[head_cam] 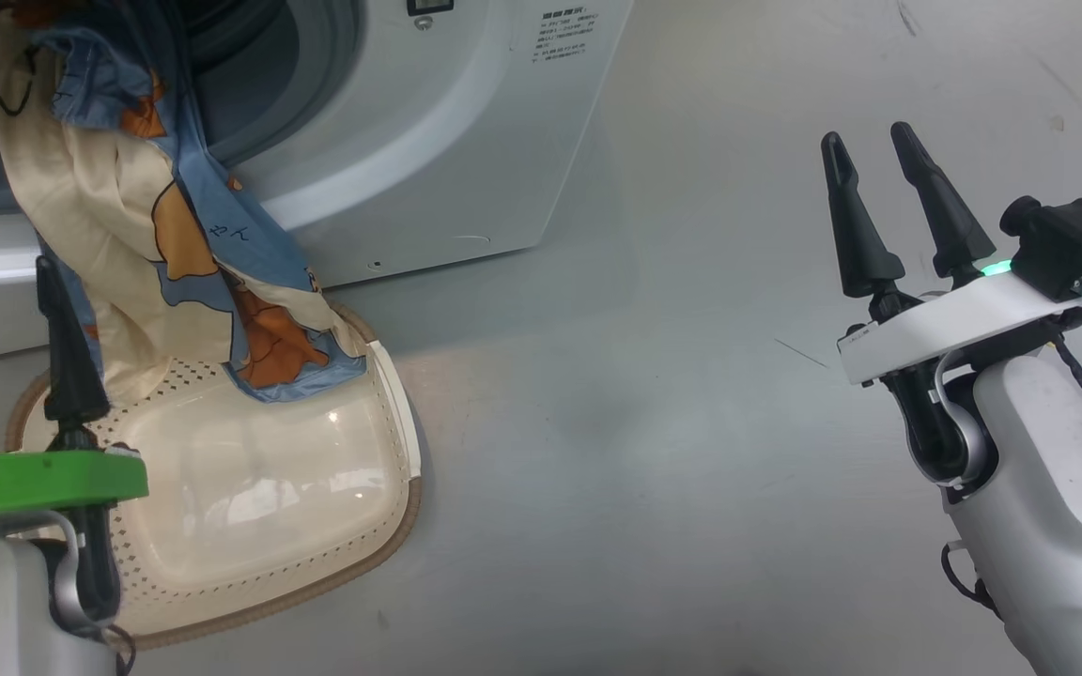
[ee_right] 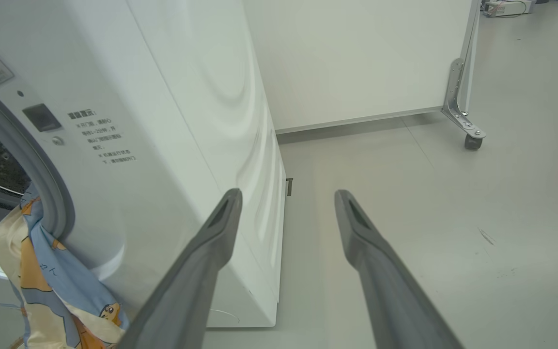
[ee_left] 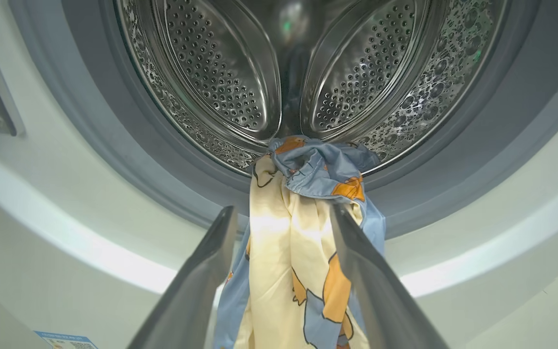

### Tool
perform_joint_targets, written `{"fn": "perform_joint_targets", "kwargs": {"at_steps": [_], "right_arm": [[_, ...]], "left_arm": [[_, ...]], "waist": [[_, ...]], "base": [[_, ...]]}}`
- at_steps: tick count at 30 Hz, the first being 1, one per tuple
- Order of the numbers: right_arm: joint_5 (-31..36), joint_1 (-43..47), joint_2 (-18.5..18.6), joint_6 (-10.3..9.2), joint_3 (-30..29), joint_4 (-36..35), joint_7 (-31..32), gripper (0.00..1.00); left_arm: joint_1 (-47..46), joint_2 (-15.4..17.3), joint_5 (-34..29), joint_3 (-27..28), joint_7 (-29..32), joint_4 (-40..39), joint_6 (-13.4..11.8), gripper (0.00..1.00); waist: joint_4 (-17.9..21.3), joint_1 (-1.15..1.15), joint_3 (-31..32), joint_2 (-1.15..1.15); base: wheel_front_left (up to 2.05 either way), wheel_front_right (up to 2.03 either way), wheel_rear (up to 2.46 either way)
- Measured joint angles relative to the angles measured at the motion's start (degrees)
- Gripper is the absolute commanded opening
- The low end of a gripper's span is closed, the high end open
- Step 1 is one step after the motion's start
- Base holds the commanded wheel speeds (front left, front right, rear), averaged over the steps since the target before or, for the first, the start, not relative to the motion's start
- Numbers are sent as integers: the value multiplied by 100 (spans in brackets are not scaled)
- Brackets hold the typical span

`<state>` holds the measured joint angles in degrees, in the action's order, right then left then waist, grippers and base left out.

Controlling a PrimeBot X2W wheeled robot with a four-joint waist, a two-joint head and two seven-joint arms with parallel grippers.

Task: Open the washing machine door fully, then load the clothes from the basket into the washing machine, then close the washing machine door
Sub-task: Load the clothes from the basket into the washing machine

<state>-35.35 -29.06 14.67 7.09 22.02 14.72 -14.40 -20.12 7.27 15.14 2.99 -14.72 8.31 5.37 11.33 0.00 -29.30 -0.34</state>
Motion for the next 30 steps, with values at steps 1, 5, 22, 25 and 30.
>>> {"fn": "perform_joint_targets", "kwargs": {"at_steps": [1,5,22,25,30], "right_arm": [[0,22,0,0,1,-8,0,100],[0,82,1,0,13,-16,0,100],[0,88,12,0,26,-70,0,100],[0,89,10,0,27,-73,0,100],[0,89,-3,0,36,-74,0,100]], "left_arm": [[80,-29,0,-1,1,-56,0,100],[274,-58,0,22,0,-213,0,100],[656,-148,-57,51,0,-617,8,100],[707,-154,-58,48,1,-619,10,100],[747,-164,-62,45,0,-614,11,100]], "waist": [[-4,0,8,0],[-14,0,38,0],[-9,0,64,0],[3,0,54,0],[27,0,31,0]], "base": [[0,0,0],[0,0,0],[0,0,0],[0,0,0],[0,0,0]]}}
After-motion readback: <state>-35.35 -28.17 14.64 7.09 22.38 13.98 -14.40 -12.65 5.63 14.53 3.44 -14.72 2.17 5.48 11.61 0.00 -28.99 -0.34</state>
